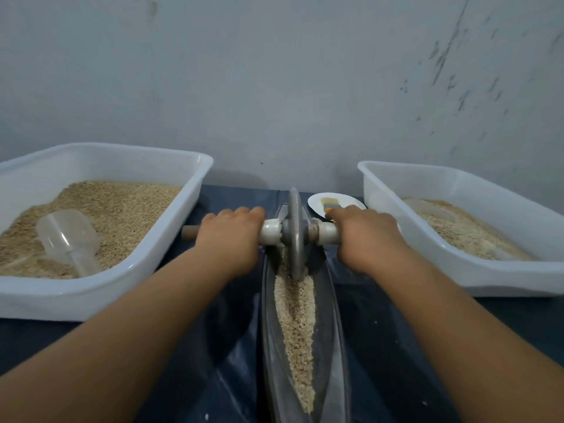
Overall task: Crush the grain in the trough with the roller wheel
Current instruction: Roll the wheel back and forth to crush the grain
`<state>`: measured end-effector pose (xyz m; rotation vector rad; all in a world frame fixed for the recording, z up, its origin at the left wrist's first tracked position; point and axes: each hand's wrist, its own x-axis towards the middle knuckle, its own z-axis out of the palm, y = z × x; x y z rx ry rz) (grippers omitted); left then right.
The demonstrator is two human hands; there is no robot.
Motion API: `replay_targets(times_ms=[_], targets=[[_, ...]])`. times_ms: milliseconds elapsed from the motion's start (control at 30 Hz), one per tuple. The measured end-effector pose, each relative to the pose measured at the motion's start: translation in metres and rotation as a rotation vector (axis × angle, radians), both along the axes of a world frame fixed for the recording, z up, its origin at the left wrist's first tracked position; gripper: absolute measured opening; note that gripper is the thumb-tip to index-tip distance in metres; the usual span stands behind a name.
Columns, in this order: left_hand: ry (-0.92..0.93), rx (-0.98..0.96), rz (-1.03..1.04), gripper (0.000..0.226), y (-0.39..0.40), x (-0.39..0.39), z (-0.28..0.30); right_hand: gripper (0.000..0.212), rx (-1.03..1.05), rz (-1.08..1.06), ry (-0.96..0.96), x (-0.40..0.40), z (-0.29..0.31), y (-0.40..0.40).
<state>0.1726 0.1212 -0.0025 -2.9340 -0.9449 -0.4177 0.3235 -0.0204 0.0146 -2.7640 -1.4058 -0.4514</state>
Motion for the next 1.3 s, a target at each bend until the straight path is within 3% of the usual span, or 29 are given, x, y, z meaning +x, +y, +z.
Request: replay_targets(times_ms=[133, 267, 433, 533, 667, 800, 900, 1000, 1133, 1200, 1300], targets=[[-0.082, 0.053, -0.038, 0.032, -0.016, -0.027, -0.011, 0.038, 0.088, 0.046, -0.075, -0.022, -0.014, -0.029], [-0.160, 0.211, -0.129, 0.046, -0.038, -0.050, -0.027, 0.053, 0.165, 0.109, -0.090, -0.039, -0.037, -0.065], [-0.023, 0.069, -0.025, 0.049, -0.027, -0.024, -0.002, 0.042, 0.056, 0.042, 0.066, -0.027, -0.011, -0.039], [0.048, 0.020, 0.017, 0.050, -0.033, -0.026, 0.005, 0.035, 0.029, -0.010, 0.039, -0.034, -0.004, -0.032], [-0.029, 0.064, -0.089, 0.066, -0.071, -0.080, 0.000, 0.060, 0.104, 0.071, 0.039, -0.068, -0.018, -0.080], [-0.278, 0.198, -0.161, 0.055, -0.103, -0.123, -0.015, 0.087, 0.223, 0.198, -0.012, -0.096, -0.025, -0.122], [-0.224, 0.179, -0.169, 0.056, -0.099, -0.122, -0.018, 0.081, 0.166, 0.175, -0.006, -0.094, -0.022, -0.116], [0.011, 0.067, -0.076, 0.077, -0.084, -0.096, -0.003, 0.068, 0.115, 0.090, 0.143, -0.077, -0.013, -0.087], [0.056, 0.078, -0.014, 0.051, -0.067, -0.056, 0.014, 0.056, 0.088, 0.013, 0.202, -0.060, -0.003, -0.061], [0.066, 0.090, -0.005, 0.051, -0.073, -0.062, 0.014, 0.061, 0.082, -0.001, 0.187, -0.066, -0.008, -0.070], [0.012, 0.107, -0.051, 0.072, -0.095, -0.096, 0.001, 0.074, 0.102, 0.049, 0.102, -0.089, -0.019, -0.104]])
